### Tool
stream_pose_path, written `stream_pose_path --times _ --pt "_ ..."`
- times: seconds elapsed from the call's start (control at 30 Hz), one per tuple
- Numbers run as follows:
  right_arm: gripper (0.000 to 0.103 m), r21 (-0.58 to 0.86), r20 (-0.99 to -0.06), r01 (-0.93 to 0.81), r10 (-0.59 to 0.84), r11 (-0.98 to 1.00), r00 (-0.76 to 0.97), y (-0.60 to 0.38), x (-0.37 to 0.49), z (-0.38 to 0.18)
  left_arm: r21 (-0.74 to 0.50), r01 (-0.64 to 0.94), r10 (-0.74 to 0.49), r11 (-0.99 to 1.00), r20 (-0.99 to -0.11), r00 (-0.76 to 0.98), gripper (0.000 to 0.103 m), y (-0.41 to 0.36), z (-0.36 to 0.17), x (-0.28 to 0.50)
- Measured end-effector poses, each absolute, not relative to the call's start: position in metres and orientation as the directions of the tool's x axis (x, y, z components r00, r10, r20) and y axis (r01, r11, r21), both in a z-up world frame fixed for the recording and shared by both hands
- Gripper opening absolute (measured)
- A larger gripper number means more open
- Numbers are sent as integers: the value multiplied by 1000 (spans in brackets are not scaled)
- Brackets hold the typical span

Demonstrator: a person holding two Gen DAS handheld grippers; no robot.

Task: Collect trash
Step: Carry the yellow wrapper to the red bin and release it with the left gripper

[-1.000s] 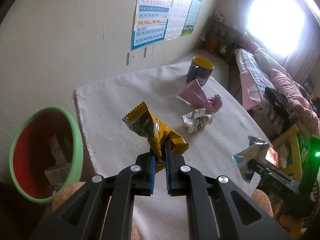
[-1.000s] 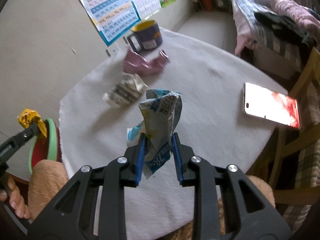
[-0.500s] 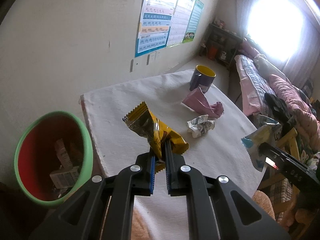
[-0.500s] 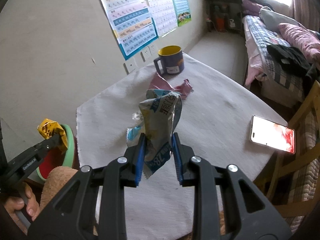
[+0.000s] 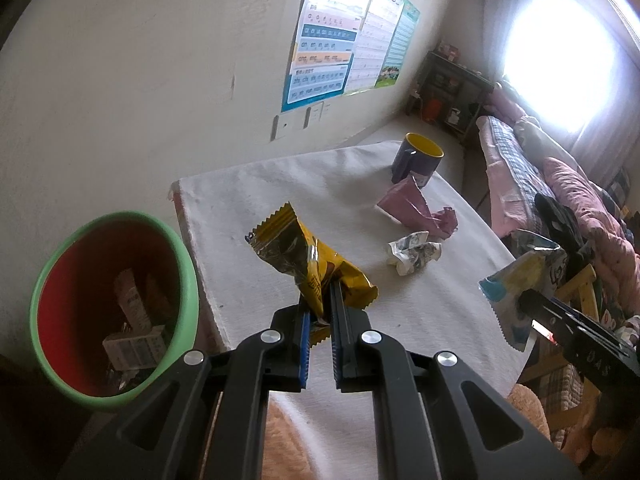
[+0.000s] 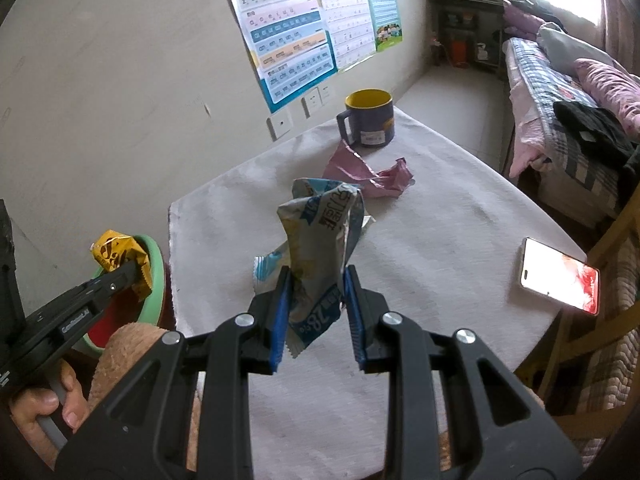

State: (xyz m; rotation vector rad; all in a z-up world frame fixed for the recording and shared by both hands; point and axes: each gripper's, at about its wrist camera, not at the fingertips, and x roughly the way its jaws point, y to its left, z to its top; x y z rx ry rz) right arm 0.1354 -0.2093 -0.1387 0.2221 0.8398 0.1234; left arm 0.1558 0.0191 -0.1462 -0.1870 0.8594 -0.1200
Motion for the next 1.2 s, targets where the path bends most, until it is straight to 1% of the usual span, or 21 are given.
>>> stream_pose_path --times 0.73,0.97,1.2 --pt "26 222 -745 -90 229 971 627 -171 135 -142 -237 -15 -170 971 -737 654 6 42 -150 155" --pt "26 218 -748 -129 250 967 614 -154 140 -143 -221 -54 -130 974 -734 667 6 61 -148 152" --pt "26 217 -755 -216 304 952 581 -119 149 -146 -202 -154 -44 967 -733 679 6 102 -149 147"
